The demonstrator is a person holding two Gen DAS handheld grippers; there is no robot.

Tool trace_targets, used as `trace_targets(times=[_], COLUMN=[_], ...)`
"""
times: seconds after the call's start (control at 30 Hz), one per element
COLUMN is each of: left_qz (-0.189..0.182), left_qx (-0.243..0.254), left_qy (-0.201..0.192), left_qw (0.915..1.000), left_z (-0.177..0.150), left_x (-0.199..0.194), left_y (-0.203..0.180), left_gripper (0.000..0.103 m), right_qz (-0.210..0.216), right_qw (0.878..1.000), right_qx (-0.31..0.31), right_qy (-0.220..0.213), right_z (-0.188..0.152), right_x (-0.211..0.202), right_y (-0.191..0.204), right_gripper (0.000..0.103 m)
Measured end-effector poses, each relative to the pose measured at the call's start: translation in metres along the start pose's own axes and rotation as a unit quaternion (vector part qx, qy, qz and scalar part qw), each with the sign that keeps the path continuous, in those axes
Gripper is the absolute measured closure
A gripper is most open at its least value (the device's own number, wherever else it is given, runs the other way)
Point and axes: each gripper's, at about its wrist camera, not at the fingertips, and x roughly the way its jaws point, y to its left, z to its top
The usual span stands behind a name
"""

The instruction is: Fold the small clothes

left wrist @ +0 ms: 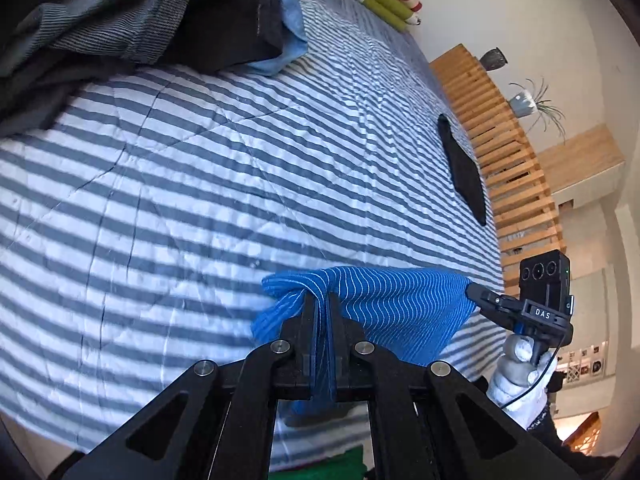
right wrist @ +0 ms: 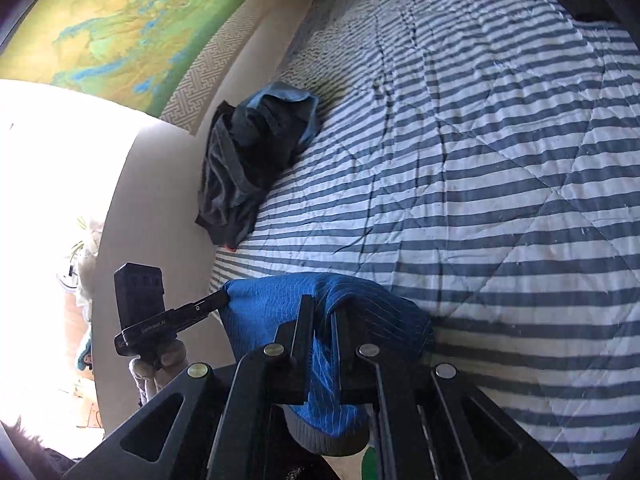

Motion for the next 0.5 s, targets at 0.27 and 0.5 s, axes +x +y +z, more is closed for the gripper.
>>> trace_targets(times=[0.27,0.5], left_qz=[0.021,0.051], left_qx=[-0.035,-0.012], left_qy=[0.024,0.021], left_qw=[0.9989,0.9984], left_z=[0.046,0.050], left_x=[0.065,0.063], left_y=[0.034,0.030], left_gripper=[0.100,0.077], right_qz=[-0.025,-0.030], right_qw=[0.998,0.995], right_qx=[0.060,0.075], right_qy=[0.026,0.053], right_z=[0.065,0.077], right_x=[0.059,0.067], right_y=[-0.061,-0.074], right_gripper=[0.096,0.094])
